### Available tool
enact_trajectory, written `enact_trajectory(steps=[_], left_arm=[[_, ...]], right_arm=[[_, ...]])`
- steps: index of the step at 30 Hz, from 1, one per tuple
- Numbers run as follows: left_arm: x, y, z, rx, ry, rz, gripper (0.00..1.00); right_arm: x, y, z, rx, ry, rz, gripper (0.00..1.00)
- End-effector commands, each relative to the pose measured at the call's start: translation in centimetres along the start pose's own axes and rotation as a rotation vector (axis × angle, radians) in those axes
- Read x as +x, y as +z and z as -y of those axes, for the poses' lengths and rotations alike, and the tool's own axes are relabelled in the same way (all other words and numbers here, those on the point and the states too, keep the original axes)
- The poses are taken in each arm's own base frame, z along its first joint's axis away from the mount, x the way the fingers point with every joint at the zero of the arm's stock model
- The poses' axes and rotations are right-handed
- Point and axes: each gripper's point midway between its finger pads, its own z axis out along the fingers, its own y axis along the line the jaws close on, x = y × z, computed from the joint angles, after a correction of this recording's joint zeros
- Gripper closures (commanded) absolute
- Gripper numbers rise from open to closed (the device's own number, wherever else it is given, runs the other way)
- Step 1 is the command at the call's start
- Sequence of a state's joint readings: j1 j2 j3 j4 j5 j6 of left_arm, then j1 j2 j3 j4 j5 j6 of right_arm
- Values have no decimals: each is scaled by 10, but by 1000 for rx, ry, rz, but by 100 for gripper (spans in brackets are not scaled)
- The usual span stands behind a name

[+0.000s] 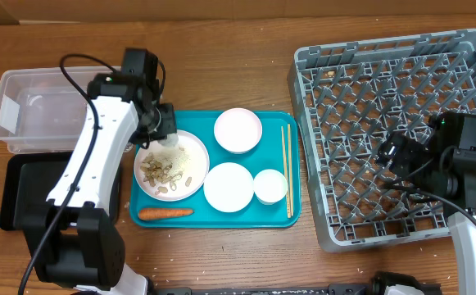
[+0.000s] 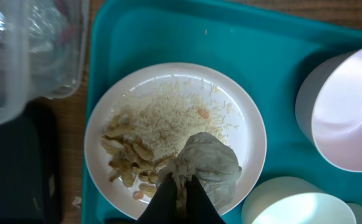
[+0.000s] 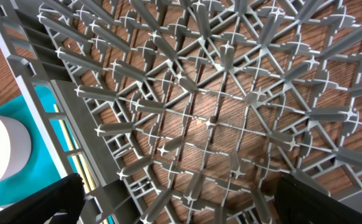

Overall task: Sort waste into correct bins and load items into the dishwasher
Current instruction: 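Return the left gripper to the plate and grasp the tissue, then carry the tissue left and release it into the clear bin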

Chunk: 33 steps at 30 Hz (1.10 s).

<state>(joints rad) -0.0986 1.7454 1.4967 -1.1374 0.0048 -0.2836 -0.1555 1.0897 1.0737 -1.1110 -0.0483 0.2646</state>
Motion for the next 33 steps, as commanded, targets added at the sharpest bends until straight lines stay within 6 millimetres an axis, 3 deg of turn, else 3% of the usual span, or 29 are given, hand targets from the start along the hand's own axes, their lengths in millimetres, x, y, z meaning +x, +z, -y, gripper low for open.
enact_trajectory(steps=[1, 6, 12, 17, 19, 22, 27, 33], left_arm=[[-21, -24, -9, -52, 10, 92, 96], [-42, -37, -34, -66, -62, 151, 96], [-72, -45, -95, -87, -224, 256, 96], [-84, -50, -124, -101, -291, 311, 96], [-86, -51, -130, -104, -303, 318, 87], [-86, -51, -134, -108, -313, 319, 59], [-83, -50, -134, -108, -314, 307, 33], [-67, -45, -118, -25, -303, 229, 30]], right_arm=[[-8, -7, -6, -19, -9, 28, 0], [-8, -7, -6, -19, -9, 28, 0], [-8, -7, -6, -19, -9, 28, 0], [-8, -7, -6, -19, -9, 28, 0], [-8, -7, -6, -19, -9, 27, 0], [-8, -7, -6, -19, -9, 27, 0], [-8, -7, -6, -18, -9, 26, 0], [-5, -7, -14, -65, -17, 11, 1]])
